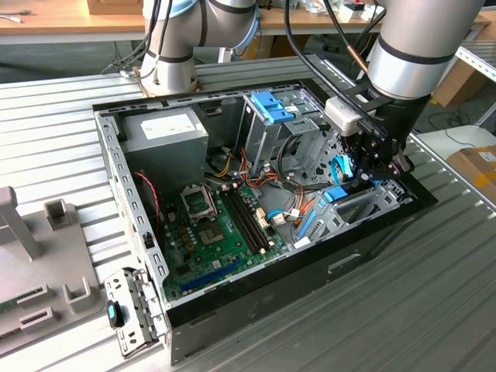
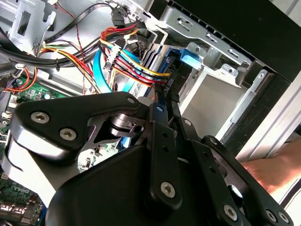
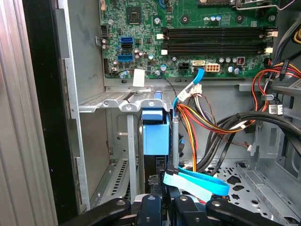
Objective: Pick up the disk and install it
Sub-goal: 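Insert the first disk wire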
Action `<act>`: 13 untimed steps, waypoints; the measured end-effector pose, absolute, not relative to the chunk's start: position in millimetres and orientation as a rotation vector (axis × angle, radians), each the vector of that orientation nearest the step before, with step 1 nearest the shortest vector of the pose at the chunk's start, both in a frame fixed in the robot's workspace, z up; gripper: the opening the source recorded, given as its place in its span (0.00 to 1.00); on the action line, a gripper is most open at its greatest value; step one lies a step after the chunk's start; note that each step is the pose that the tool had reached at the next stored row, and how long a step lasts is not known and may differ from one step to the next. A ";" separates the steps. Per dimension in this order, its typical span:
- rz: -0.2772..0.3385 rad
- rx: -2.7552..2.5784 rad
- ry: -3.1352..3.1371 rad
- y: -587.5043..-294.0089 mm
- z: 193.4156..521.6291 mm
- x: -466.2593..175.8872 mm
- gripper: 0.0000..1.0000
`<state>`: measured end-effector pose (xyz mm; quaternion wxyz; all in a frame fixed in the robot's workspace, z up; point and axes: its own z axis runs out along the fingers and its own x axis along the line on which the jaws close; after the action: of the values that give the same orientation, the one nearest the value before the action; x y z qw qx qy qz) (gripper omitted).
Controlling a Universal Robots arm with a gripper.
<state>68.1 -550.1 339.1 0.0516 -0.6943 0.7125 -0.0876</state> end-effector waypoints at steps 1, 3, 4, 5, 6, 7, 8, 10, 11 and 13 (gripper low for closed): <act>-0.267 -2.112 2.168 -550.1 339.1 68.1 0.17; -0.267 -2.112 2.168 -550.1 339.1 68.1 0.17; -0.267 -2.112 2.168 -550.1 339.1 68.1 0.17; -0.267 -2.112 2.168 -550.1 339.1 68.0 0.17; -0.266 -2.112 2.168 -550.1 339.1 68.0 0.17; -0.264 -2.111 2.167 -550.4 339.0 67.9 0.17; -0.260 -2.109 2.166 -550.7 339.1 67.9 0.17; -0.260 -2.109 2.166 -550.7 339.1 68.0 0.17; -0.259 -2.109 2.166 -550.7 339.1 68.0 0.17; -0.260 -2.109 2.166 -550.9 338.8 68.0 0.17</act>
<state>68.0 -550.9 338.8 0.0537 -0.6942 0.7127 -0.0854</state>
